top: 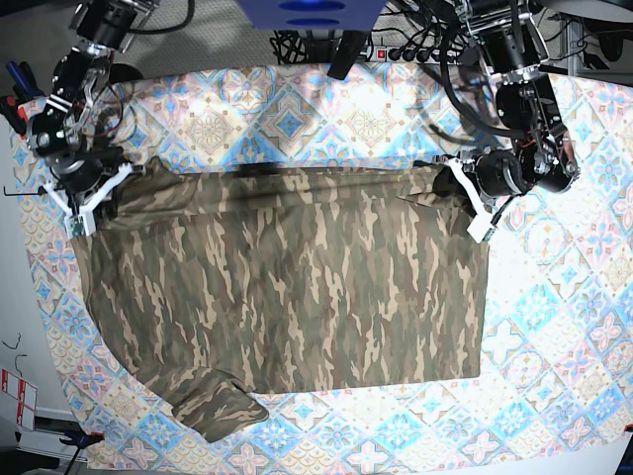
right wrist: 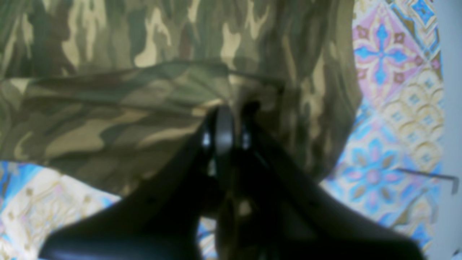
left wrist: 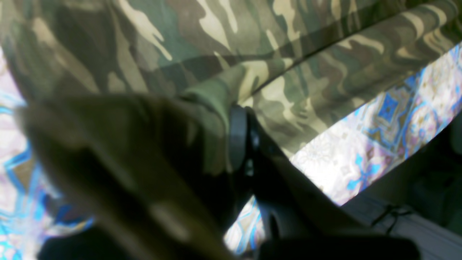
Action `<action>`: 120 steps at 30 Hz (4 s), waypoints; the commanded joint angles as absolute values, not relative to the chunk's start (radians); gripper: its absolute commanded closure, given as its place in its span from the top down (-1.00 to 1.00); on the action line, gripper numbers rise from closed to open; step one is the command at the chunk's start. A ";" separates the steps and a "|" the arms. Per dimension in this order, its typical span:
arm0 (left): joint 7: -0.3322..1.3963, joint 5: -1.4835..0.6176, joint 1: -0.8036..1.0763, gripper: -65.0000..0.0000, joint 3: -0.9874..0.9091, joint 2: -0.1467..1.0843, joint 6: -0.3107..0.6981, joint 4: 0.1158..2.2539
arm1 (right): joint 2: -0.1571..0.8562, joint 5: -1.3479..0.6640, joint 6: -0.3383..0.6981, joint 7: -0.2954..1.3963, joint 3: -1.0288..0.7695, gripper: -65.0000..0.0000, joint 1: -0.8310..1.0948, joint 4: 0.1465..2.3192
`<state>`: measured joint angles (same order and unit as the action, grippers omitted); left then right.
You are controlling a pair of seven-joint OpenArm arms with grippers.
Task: Fold the T-shirt properly
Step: 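Lift the shirt edge with both grippers and fold it over the body, then release the folded edge and raise both grippers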
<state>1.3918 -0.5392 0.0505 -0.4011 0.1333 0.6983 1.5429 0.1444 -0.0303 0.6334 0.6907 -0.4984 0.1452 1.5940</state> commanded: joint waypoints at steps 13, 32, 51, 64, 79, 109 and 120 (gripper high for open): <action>1.380 -0.409 -0.148 -1.00 -0.404 0.185 0.644 1.274 | 0.177 0.122 0.598 0.671 -0.433 -0.99 -0.093 1.426; 1.233 -0.116 -0.346 -1.00 -0.404 0.162 0.642 0.992 | 0.262 0.127 0.598 0.581 -0.271 -0.99 -0.400 1.007; 1.043 -0.116 -0.344 -0.98 -0.410 0.163 0.641 0.983 | 0.251 0.340 0.527 0.263 -0.217 -0.97 -0.541 0.776; 1.040 -0.127 -0.335 -0.02 -0.410 0.162 0.647 0.984 | 0.225 0.515 0.489 0.153 -0.226 -0.14 -0.538 0.858; 0.987 -0.229 -0.282 0.00 -0.412 0.165 0.648 1.264 | 0.205 0.521 0.489 0.136 -0.291 0.03 -0.363 1.142; 0.935 -0.384 0.050 0.00 -0.470 0.209 0.650 1.577 | 0.179 0.509 0.698 0.542 -0.733 0.53 -0.295 1.241; 0.937 -0.384 0.054 0.00 -0.467 0.209 0.650 1.577 | 0.140 0.509 0.698 0.638 -0.883 0.53 -0.257 1.242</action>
